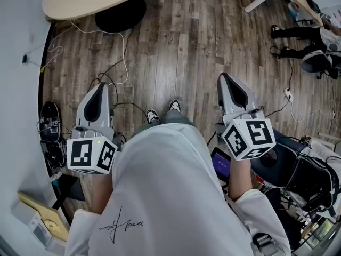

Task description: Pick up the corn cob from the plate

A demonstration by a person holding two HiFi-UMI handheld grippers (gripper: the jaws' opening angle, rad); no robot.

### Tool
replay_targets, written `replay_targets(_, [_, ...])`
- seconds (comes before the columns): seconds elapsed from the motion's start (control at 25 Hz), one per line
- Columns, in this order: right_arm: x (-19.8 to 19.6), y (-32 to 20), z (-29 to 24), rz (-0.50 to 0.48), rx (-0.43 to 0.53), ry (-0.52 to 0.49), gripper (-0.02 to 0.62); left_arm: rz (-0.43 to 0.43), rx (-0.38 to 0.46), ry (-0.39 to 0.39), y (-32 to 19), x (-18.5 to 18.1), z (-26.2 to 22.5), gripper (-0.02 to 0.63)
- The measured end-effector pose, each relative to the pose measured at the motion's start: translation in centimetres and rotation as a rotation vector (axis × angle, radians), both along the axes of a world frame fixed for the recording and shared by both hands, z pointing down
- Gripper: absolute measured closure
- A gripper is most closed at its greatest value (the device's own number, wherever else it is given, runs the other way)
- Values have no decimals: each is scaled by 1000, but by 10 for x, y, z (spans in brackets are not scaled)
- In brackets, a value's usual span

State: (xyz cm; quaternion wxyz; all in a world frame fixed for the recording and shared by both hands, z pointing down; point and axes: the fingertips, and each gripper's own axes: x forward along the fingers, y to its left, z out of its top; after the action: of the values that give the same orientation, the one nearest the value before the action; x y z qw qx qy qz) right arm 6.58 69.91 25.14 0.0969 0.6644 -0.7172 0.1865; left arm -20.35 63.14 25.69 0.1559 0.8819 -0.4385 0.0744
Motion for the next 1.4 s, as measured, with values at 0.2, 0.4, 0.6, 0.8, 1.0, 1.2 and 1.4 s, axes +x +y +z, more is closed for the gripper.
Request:
replay_targets(0.2, [-13,-1,7,5,-24,13,584,1,0,1,-2,-13,1,615])
replay_targets(0.4, [-14,-4,12,24,-23,-39,584,0,-8,2,0,-16,4,615])
replay_targets(0.6, [-15,-8,-2,-16,43,-186,583,-9,-18,11,-1,-13,7,615])
replay_targets(0.8, [-11,-32,-5,-65,53,-172,583,-9,-20,14,-19,-1,8,615])
replay_targets(1.0, [2,-72,-3,-93,58,-145,584,8,-11,9,-55,22,6,615])
replay_targets(1.2, [24,-120,-6,-120,76,-135,583,10,-4,8,-102,50,3,615])
replay_targets(1.4, [46,-175,-7,-133,77,-148,583,14,-17,-9,-151,77,3,615])
